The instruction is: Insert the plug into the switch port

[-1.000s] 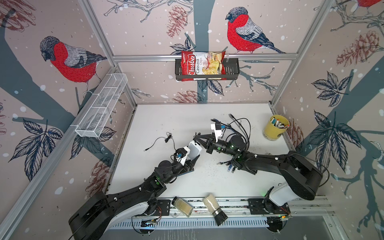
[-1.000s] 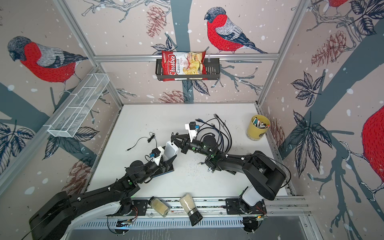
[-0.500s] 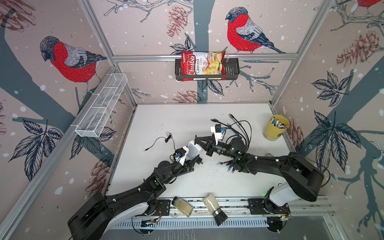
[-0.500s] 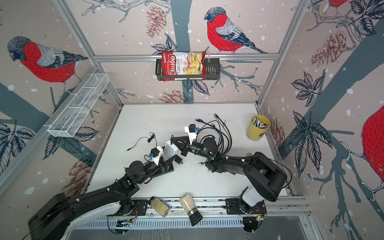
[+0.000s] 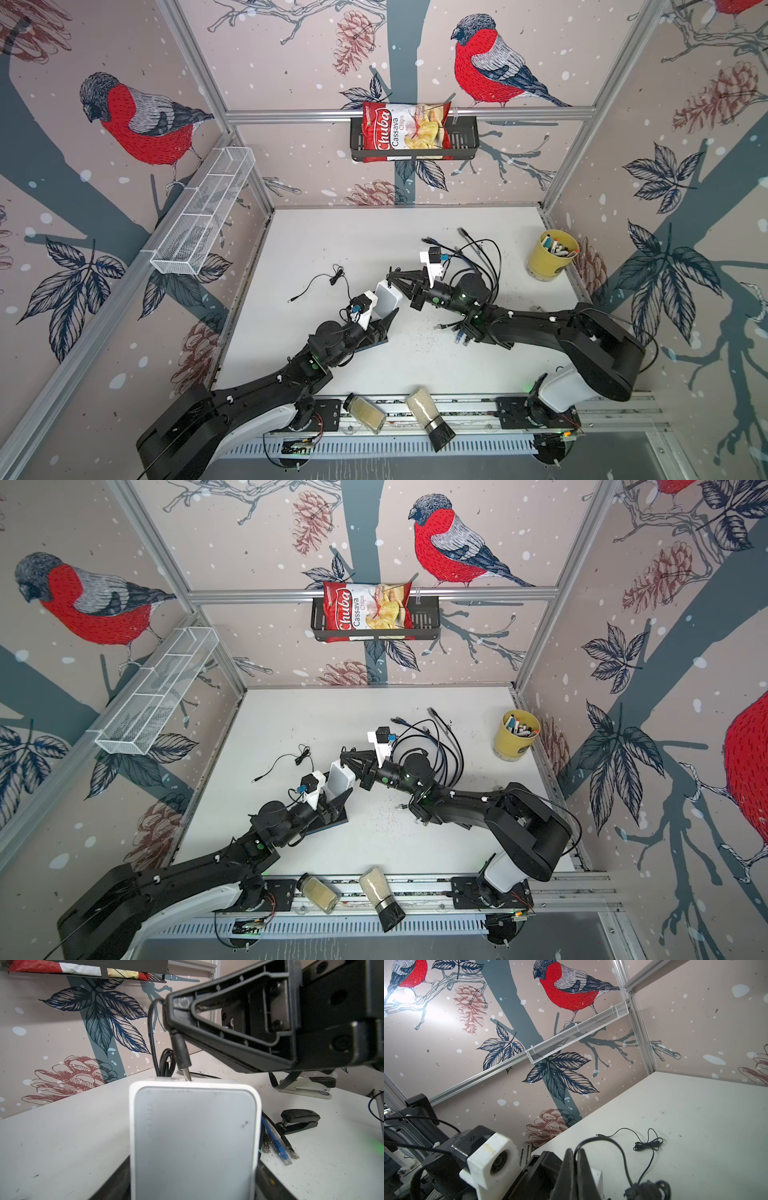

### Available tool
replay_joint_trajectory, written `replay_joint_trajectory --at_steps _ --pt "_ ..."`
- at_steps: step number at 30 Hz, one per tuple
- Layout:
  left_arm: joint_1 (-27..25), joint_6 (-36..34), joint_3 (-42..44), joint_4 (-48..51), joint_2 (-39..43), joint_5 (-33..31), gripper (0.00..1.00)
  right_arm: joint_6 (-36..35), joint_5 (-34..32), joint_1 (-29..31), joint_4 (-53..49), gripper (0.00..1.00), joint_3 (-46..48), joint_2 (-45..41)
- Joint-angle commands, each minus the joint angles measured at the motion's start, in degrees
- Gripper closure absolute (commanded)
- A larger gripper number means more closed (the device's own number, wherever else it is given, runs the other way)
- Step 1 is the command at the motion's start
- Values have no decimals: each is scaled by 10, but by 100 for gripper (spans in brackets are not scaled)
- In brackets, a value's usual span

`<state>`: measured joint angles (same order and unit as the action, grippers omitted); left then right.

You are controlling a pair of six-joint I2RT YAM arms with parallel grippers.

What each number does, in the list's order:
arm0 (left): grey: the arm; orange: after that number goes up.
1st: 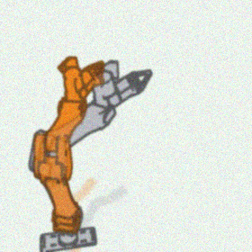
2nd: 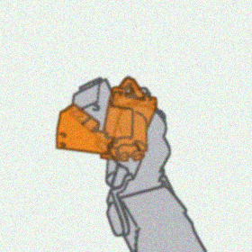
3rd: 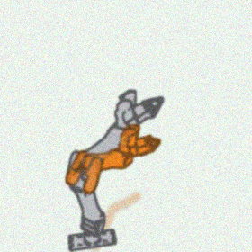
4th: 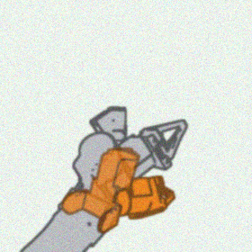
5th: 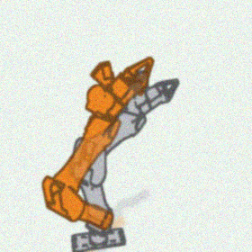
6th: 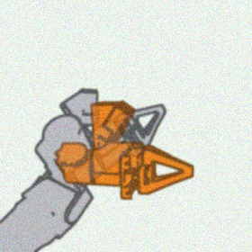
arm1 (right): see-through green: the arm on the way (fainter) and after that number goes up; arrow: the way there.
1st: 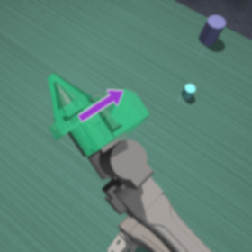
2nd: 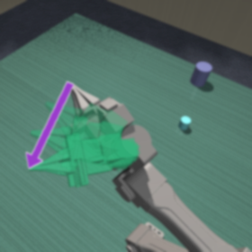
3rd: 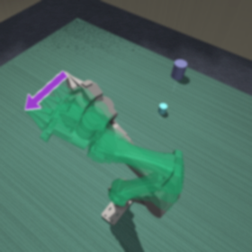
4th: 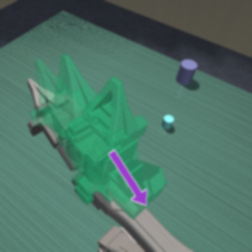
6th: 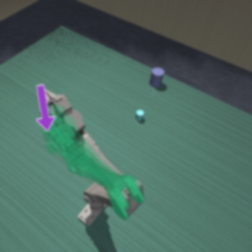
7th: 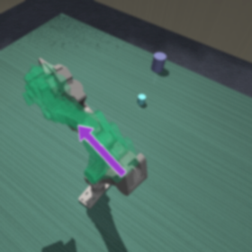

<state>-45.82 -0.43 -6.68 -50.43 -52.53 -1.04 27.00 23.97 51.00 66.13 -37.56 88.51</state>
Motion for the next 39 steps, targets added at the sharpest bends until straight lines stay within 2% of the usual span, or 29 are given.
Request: replay_joint_trajectory --at_steps 1,7,17,21,26,32,39 --pt "0 6 -5 -62 4 5 83 -7 2 1 13 100 9 -3" --pt "0 12 -8 -62 11 -6 84 -25 3 5 -6 100 38 -26" --pt "0 8 -6 -60 24 -4 85 -69 7 29 -91 100 32 -33" --pt "0 2 -5 -68 28 0 86 -68 -12 29 -103 100 37 -31" --pt "0 -7 -7 -62 24 2 86 -35 -8 7 -90 100 34 -31" --pt "0 -20 -13 -19 21 -17 86 30 2 -44 -123 100 0 -27" --pt "0 -37 -17 19 13 -32 86 10 17 -83 -214 100 -30 -35"
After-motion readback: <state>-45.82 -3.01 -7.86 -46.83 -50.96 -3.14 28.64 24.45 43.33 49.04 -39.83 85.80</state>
